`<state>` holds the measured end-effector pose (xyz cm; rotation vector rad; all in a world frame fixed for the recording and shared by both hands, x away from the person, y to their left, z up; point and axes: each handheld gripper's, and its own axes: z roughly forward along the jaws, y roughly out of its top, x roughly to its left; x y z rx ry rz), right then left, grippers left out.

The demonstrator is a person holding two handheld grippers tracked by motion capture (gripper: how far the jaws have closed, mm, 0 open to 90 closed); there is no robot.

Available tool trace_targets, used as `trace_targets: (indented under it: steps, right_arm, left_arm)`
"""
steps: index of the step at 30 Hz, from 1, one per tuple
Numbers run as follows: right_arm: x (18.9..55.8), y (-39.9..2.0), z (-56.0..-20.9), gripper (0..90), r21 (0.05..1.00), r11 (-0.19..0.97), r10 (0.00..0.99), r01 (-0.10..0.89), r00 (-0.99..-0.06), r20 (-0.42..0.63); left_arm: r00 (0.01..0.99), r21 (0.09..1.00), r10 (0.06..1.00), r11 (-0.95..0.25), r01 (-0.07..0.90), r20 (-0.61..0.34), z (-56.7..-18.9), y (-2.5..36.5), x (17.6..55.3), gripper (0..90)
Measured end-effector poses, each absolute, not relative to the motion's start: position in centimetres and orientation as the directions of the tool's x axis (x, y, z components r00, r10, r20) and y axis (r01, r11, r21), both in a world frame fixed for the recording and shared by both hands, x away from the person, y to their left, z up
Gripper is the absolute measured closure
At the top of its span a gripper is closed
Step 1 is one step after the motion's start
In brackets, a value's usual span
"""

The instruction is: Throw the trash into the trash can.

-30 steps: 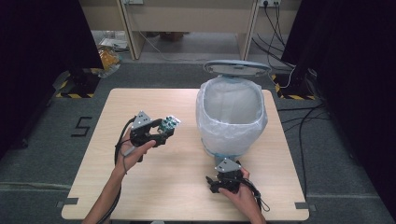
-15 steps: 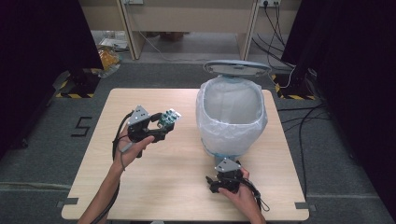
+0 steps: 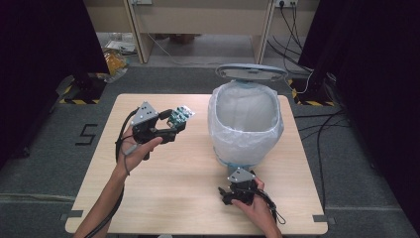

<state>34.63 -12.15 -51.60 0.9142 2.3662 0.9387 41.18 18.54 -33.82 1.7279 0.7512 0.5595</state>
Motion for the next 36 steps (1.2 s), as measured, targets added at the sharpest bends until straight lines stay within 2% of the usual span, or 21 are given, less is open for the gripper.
trace_targets:
  steps: [16,36]
  right_arm:
    - [34.6,-12.2,-51.6,12.0,0.723,0.552,0.708,0.415,-0.691,-0.144]
    - [34.6,-12.2,-51.6,12.0,0.723,0.550,0.710,0.419,-0.690,-0.141]
  left_arm:
    - [0.716,0.968,0.698,-0.187,0.167,0.012,-31.0,15.8,41.6,33.9]
    - [0.747,0.966,0.665,-0.203,0.162,0.015,-29.5,11.9,43.2,33.9]
